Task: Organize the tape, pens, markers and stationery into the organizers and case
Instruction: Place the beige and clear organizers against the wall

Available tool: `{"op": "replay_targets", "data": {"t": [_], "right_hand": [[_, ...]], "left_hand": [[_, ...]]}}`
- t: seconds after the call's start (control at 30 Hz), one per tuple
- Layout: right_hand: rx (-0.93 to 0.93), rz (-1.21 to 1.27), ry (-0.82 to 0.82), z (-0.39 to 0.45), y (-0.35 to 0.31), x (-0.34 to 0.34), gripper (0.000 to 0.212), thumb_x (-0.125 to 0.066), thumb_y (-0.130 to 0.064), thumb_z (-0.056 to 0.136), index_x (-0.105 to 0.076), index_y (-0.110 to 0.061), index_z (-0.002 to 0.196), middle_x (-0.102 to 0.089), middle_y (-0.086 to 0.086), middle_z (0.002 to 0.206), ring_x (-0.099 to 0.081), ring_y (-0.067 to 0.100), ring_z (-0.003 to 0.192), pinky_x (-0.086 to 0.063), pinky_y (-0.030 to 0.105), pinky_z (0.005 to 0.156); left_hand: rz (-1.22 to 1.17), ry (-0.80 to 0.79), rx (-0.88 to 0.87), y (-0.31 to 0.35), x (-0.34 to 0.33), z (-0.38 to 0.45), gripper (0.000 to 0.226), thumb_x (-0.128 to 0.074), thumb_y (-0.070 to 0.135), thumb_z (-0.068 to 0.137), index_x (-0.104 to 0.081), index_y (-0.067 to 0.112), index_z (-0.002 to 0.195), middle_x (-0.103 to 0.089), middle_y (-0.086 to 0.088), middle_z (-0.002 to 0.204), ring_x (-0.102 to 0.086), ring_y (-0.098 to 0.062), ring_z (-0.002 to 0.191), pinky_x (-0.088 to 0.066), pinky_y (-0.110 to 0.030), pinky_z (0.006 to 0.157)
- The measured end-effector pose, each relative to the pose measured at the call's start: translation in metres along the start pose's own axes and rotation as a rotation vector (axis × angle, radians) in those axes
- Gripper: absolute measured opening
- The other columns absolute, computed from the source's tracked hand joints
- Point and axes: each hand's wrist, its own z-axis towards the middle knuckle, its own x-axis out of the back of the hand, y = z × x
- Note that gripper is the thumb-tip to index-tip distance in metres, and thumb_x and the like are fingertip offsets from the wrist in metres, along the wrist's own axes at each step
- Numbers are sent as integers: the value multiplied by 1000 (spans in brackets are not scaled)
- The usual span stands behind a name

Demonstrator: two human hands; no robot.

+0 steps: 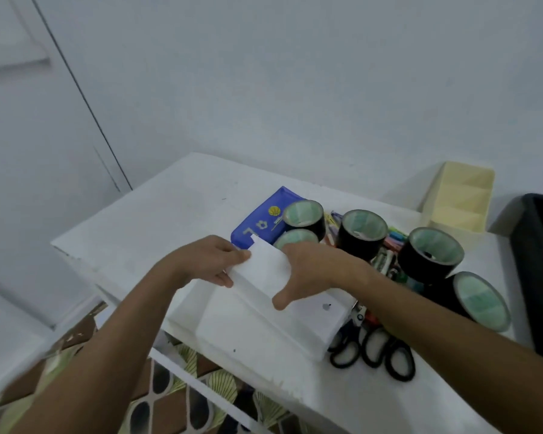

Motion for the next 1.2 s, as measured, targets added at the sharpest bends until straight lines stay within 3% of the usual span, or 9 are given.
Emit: {"op": "replay_targets", "data": {"t": [0.23,0.4,0.53,0.67,0.77,0.87,0.93,1.03,1.2], "right_hand": [[-53,332,58,-11,11,72,50,-73,-50,59,-68,-20,99,-72,-3,93,-70,16,83,-59,34,79],[-9,691,157,-17,51,129,30,-68,-36,71,-71,-20,97,-70,3,99,-66,20,79,-58,33,71],[-51,1081,209,-15,96,149,36,-63,-29,76,-67,-18,110,-62,6,94,-58,21,71,-53,30,64],[26,1350,213,-8,137,143,49,-64,-25,67,-68,-21,116,-55,11,114,-47,28,101,-42,40,92],[62,1488,232,-10,160,137,36,-55,-21,77,-66,-15,111,-58,11,116,-53,29,104,-46,37,87],[-30,1355,356,-13,175,137,29,-51,-22,88,-62,-13,113,-67,10,114,-62,29,101,-50,38,92],[-107,1081,479,-12,181,138,36,-54,-26,89,-57,-23,125,-64,3,121,-60,25,108,-47,41,100],[-156,943,569,-9,186,136,55,-61,-33,89,-40,-34,140,-60,-7,119,-55,17,110,-44,34,93],[-103,904,590,2,195,126,100,-78,-37,75,-12,-41,150,-37,-13,134,-52,18,120,-48,34,92]], "left_hand": [[55,226,-228,65,47,-8,37,-59,49,88,-71,13,88,-72,-5,90,-68,-18,73,-57,-33,73],[-33,474,-391,120,66,6,49,-59,56,86,-56,25,122,-62,1,109,-63,-18,90,-53,-35,82],[-251,234,-354,144,48,34,70,-57,67,81,-46,27,137,-57,-5,125,-66,-21,98,-56,-38,84],[-530,-107,-356,179,16,58,65,-57,67,80,-54,25,129,-61,-16,122,-69,-33,94,-58,-46,82],[-513,-92,-389,205,-7,70,80,-65,64,76,-38,27,142,-60,-14,121,-70,-34,91,-59,-49,78],[-470,11,-422,230,-30,78,100,-74,61,69,-18,36,148,-56,-4,127,-70,-28,93,-59,-47,77],[-363,175,-498,246,-42,84,108,-77,61,62,-15,38,148,-49,2,137,-61,-26,110,-57,-45,81],[-151,409,-628,263,-60,91,118,-80,58,61,-8,29,151,-37,-4,146,-45,-25,129,-46,-33,96],[-94,536,-773,270,-81,102,102,-83,50,62,-27,19,141,-39,-4,130,-46,-17,112,-37,-22,82]]}}
